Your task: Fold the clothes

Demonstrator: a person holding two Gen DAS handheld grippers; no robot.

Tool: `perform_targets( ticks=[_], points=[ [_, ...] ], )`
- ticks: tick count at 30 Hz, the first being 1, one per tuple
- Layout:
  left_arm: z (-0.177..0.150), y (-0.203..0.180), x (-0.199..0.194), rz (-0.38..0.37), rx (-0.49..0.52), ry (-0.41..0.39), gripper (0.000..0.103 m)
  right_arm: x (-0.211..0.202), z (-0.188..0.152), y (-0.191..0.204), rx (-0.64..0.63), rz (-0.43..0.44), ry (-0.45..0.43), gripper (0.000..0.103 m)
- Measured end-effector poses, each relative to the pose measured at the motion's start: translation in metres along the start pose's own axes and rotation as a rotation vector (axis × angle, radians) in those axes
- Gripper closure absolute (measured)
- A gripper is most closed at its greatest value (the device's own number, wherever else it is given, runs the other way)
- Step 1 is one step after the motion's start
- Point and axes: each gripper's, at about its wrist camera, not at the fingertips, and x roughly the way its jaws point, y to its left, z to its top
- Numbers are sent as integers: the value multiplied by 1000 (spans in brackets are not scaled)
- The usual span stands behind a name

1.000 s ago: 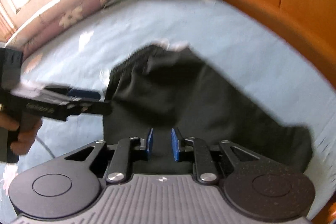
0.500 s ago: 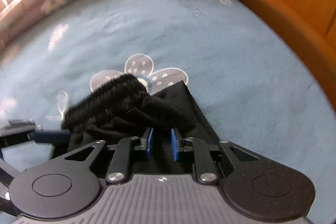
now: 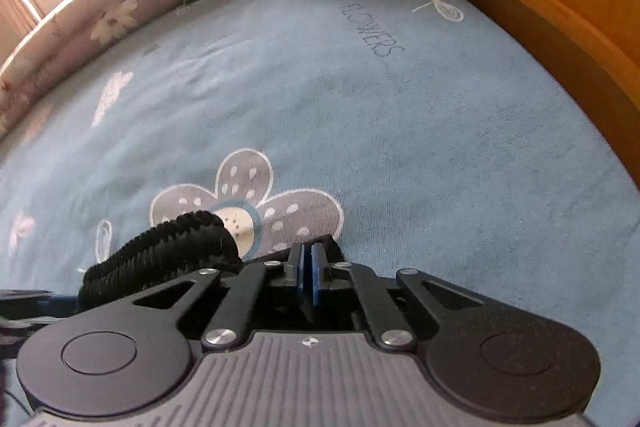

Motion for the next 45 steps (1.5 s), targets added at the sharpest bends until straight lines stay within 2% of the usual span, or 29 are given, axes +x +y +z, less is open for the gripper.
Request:
perform_targets(
  ticks=[5,9,10,13,17,21,24,28,31,35,37,41,43,45],
  points=[
    [1,-5,-24,51,19,-58,30,-30,1,12,21,-25,-43,87],
    [-4,-12,-44,100,59,-85,28,-58,-8,40,18,84,-60,81],
    [-3,-11,-44,127,71,-91,28,-58,-12,48,7,107,-42,75],
    [-5,-2,-50,181,70,-117,28,-38,-22,72,-37,145,21,75],
    [-8,15,-68,195,9,-147,28,-12,-27,90,-104,68,30,75],
    [-15,29,-84,208,-37,-168,26,-49,-29,104,-114,71,-10,73],
    [-23,37,-94,197,-62,-176,26,-62,-39,118,-126,109,26,67],
    [-33,43,-110,204,-53,-179,26,-26,-55,141,-157,91,80,67],
    [-41,48,-122,213,-38,-179,26,-8,-55,154,-168,54,81,64],
    [-52,55,-139,225,-20,-179,26,-54,-62,148,-76,64,4,64],
    [-56,59,-147,230,-31,-184,26,-75,-76,141,-32,50,5,64],
    [-66,68,-160,218,-49,-192,25,-87,-112,138,-36,6,100,64],
    [-71,72,-162,207,-57,-189,25,-75,-128,143,-52,-22,163,63],
    [-75,75,-166,203,-45,-191,25,-61,-136,151,-73,-37,178,61]
  ],
)
